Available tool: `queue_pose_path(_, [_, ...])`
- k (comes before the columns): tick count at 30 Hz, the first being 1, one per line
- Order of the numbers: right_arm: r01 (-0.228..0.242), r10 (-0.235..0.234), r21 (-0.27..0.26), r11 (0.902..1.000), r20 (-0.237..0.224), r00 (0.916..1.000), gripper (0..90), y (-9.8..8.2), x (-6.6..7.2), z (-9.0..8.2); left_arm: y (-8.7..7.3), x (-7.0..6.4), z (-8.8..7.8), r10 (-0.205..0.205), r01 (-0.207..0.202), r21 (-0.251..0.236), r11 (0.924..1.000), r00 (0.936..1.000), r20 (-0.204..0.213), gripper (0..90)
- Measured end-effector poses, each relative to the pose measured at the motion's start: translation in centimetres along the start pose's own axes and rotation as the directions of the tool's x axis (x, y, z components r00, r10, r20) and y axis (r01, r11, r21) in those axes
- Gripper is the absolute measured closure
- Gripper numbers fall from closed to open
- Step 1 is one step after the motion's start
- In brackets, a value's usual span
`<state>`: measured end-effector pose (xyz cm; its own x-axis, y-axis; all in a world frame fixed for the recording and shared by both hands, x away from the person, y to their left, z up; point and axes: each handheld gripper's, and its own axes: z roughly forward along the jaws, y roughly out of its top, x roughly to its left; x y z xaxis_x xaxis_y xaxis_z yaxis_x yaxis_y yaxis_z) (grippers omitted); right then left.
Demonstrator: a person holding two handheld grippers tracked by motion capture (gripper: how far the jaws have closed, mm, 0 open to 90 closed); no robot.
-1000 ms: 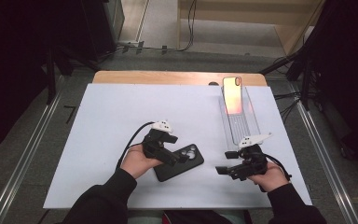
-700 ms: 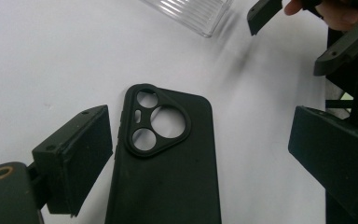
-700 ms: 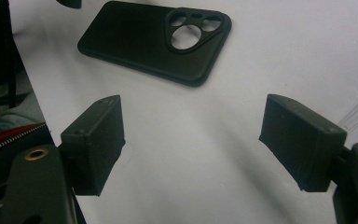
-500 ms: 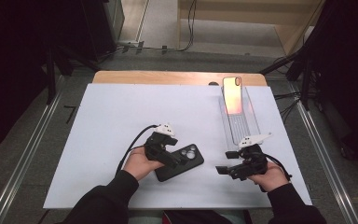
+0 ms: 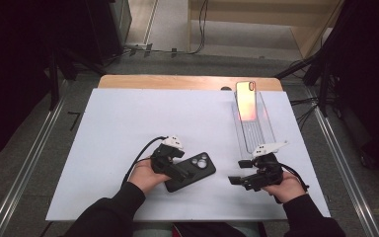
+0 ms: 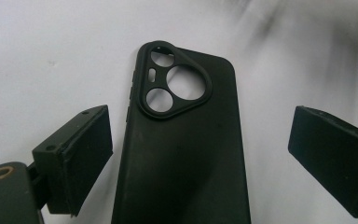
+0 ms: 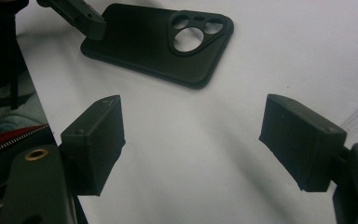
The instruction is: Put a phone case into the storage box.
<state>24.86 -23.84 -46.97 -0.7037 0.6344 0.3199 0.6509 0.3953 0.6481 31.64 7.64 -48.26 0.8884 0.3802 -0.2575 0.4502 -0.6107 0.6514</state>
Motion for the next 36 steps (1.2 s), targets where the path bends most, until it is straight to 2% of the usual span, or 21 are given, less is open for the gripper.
queue_pose_path(3, [0.003, -0.003, 0.001, 1.0, 0.0, 1.0, 20.0, 0.0, 0.1, 0.0, -0.2, 0.0, 0.2, 0.002, -0.003, 0.019, 0.9998, 1.0, 0.008, 9.1])
queue_pose_path(7, [-0.003, 0.003, 0.007, 1.0, -0.002, 1.0, 19.9, 0.0, 0.0, 0.2, -0.2, -0.1, 0.4, 0.016, -0.016, 0.042, 0.999, 0.9999, -0.003, 9.1])
queue_pose_path(10, [0.003, -0.003, 0.015, 0.9999, -0.001, 1.0, 20.0, 0.0, 0.1, 0.2, -0.3, -0.3, 0.7, 0.031, -0.03, 0.071, 0.997, 0.9994, -0.016, 9.1])
queue_pose_path(11, [0.005, -0.005, 0.012, 0.9999, 0.0, 1.0, 20.0, 0.0, 0.1, 0.2, -0.3, -0.4, 0.8, 0.049, -0.046, 0.082, 0.9955, 0.9982, -0.033, 9.0])
queue_pose_path(14, [0.003, -0.003, 0.01, 0.9999, 0.002, 1.0, 20.0, 0.0, 0.1, 0.1, -0.4, -0.5, 1.0, 0.058, -0.054, 0.091, 0.9944, 0.9972, -0.047, 9.0])
queue_pose_path(18, [0.002, -0.002, 0.012, 0.9999, 0.002, 1.0, 19.9, 0.0, 0.1, 0.2, -0.6, -0.5, 1.5, 0.076, -0.066, 0.148, 0.9867, 0.9949, -0.065, 9.0])
queue_pose_path(22, [-0.001, 0.001, 0.012, 0.9999, 0.002, 1.0, 20.0, 0.0, 0.1, 0.2, -0.6, -0.6, 1.5, 0.074, -0.062, 0.148, 0.987, 0.9945, -0.074, 8.9])
queue_pose_path(27, [0.005, -0.005, 0.009, 0.9999, 0.0, 1.0, 20.0, 0.0, 0.1, 0.3, -0.7, -0.9, 1.7, 0.132, -0.115, 0.17, 0.9786, 0.9868, -0.093, 8.9])
queue_pose_path(31, [0.004, -0.004, 0.015, 0.9999, 0.007, 1.0, 20.0, 0.0, 0.1, 0.2, -0.8, -1.3, 1.9, 0.135, -0.114, 0.17, 0.9789, 0.9832, -0.122, 9.1])
queue_pose_path(35, [0.002, -0.002, 0.008, 1.0, 0.008, 1.0, 19.9, 0.0, 0.0, 0.2, -0.9, -1.8, 2.1, 0.186, -0.154, 0.192, 0.9694, 0.9689, -0.163, 12.1])
queue_pose_path(36, [0.0, 0.0, 0.011, 0.9999, 0.011, 0.9999, 20.0, 0.0, 0.1, 0.2, -0.9, -1.8, 2.1, 0.185, -0.152, 0.19, 0.9699, 0.9688, -0.165, 12.1])
